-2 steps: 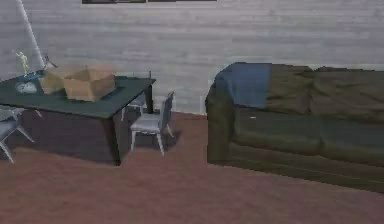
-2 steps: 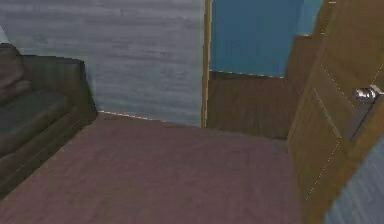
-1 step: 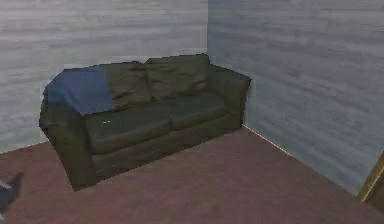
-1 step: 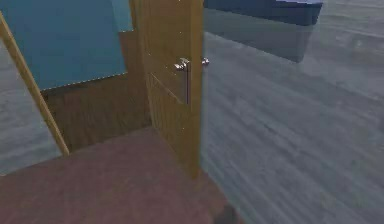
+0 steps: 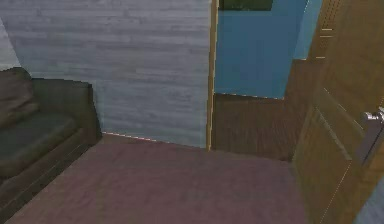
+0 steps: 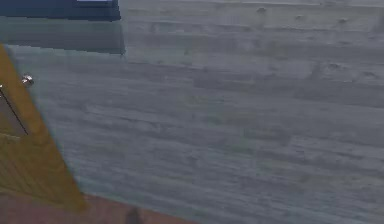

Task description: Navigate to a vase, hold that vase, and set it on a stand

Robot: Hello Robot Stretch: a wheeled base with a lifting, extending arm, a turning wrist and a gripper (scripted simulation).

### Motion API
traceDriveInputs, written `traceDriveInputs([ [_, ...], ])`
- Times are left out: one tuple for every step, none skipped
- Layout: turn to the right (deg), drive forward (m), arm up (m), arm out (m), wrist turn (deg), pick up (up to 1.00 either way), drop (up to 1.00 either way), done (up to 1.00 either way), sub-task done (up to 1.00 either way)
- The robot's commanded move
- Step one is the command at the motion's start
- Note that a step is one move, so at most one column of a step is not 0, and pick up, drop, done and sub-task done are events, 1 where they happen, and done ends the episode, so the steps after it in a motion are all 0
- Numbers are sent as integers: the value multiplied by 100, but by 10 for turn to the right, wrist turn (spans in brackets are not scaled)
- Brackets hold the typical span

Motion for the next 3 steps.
traceDriveInputs([
  [210,0,0,0,0,0,0,0,0],
  [0,100,0,0,0,0,0,0,0],
  [30,0,0,0,0,0,0,0,0],
])
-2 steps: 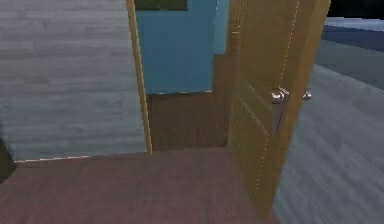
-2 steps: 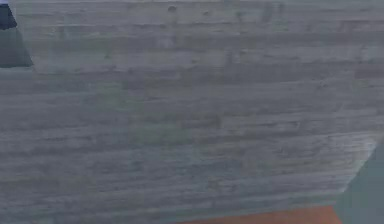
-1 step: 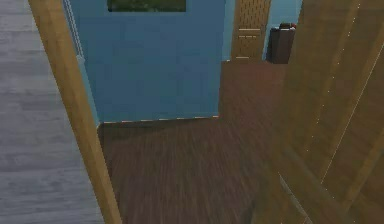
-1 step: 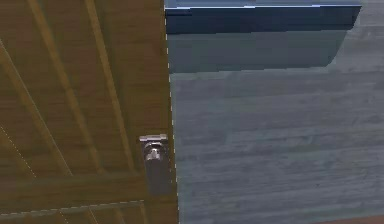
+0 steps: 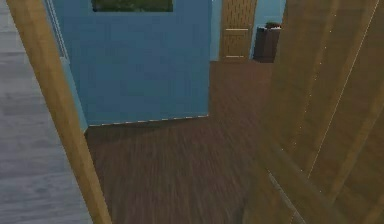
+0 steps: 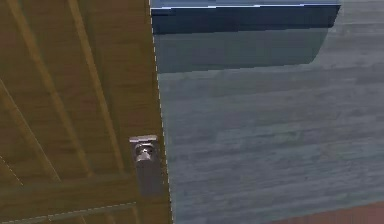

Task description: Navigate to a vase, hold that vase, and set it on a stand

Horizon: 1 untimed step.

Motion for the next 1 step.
traceDriveInputs([
  [0,20,0,0,0,0,0,0,0],
])
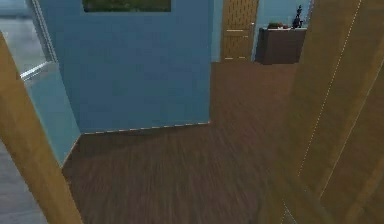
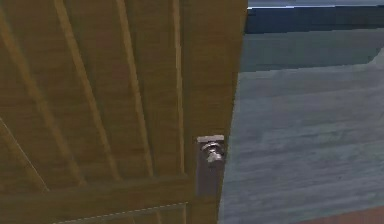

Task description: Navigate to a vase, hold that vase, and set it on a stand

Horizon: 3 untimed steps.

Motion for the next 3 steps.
traceDriveInputs([
  [-90,0,0,0,0,0,0,0,0],
  [0,90,0,0,0,0,0,0,0],
  [450,0,0,0,0,0,0,0,0],
])
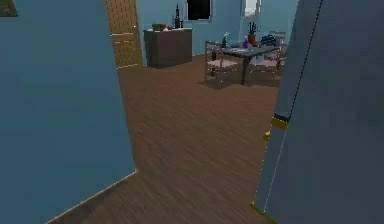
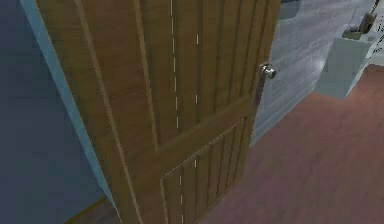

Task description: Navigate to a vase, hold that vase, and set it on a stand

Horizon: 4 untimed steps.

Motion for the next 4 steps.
traceDriveInputs([
  [30,0,0,0,0,0,0,0,0],
  [0,100,0,0,0,0,0,0,0],
  [-30,0,0,0,0,0,0,0,0],
  [0,30,0,0,0,0,0,0,0],
])
